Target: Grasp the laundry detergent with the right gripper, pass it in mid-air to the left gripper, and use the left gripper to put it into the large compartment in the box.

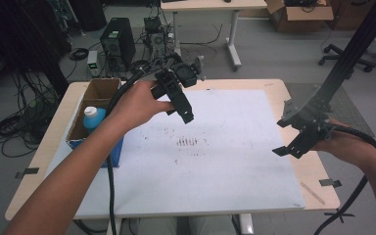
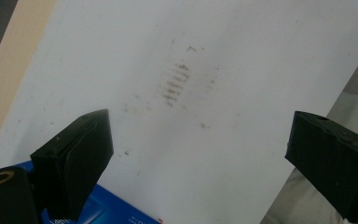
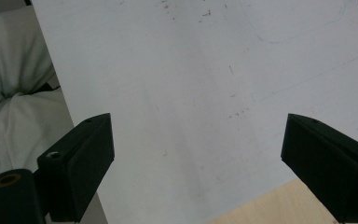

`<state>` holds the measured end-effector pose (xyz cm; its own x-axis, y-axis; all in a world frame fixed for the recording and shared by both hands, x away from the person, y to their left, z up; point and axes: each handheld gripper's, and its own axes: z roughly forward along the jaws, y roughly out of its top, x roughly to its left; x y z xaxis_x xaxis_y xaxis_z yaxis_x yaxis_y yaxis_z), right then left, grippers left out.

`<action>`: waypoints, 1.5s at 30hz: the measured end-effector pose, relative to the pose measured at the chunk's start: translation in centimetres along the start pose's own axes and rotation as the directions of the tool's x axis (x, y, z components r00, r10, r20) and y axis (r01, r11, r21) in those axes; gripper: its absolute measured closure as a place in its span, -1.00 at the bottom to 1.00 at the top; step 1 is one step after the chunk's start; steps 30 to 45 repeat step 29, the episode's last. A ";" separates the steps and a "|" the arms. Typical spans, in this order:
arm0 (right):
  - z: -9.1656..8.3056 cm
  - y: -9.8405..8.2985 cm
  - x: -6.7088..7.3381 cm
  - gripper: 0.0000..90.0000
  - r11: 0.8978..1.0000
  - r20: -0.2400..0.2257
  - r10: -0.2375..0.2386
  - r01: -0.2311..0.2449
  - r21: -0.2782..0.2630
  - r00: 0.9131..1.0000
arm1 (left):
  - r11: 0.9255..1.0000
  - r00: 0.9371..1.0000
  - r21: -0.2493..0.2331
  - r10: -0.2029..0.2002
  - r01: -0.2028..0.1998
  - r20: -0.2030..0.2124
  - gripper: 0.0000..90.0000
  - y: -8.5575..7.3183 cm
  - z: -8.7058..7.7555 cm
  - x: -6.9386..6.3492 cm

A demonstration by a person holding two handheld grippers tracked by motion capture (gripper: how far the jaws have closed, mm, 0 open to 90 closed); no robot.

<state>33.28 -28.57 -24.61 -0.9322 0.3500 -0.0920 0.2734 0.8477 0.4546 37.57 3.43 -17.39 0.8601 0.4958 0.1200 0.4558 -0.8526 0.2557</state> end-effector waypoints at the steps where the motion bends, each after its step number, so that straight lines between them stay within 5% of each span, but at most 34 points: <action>1: 0.0 0.0 0.0 -0.80 1.000 0.000 0.000 0.000 0.001 1.000 | 1.000 1.000 -0.001 0.003 -0.003 0.002 -0.83 0.0 0.0 0.0; 45: 0.2 0.1 0.0 -0.79 1.000 -0.003 -0.002 0.002 0.002 1.000 | 1.000 1.000 -0.008 0.013 -0.013 0.008 -0.83 0.0 0.2 0.1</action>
